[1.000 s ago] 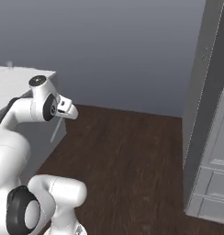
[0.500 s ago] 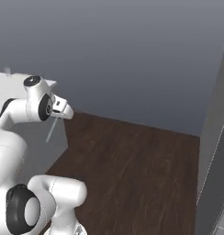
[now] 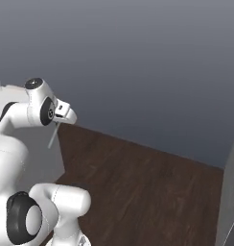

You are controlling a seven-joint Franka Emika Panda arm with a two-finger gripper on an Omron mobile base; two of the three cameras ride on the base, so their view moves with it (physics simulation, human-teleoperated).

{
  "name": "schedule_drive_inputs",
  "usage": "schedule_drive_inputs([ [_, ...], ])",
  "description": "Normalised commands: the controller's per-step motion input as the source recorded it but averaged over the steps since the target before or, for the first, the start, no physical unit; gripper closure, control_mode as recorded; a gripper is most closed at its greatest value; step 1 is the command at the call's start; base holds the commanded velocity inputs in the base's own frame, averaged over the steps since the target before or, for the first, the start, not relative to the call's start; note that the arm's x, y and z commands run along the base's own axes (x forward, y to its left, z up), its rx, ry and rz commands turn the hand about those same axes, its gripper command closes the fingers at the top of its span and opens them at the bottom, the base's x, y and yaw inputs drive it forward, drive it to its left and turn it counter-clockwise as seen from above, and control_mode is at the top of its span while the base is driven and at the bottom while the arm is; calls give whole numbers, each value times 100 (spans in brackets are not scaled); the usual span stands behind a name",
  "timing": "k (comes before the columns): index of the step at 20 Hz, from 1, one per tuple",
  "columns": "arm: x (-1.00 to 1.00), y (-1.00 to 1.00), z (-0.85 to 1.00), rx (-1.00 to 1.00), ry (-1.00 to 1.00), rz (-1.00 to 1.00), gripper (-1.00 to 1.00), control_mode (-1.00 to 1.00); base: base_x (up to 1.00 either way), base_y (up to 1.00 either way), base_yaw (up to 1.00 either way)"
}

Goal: Take a straw from the drawer in front and place it inside the glass cup on the dining counter.

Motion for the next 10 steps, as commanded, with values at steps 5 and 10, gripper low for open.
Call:
schedule_drive_inputs([
  [5,0,0,0,0,0,0,100,100,100,-34,32],
  [10,0,0,0,0,0,0,100,100,100,-34,40],
])
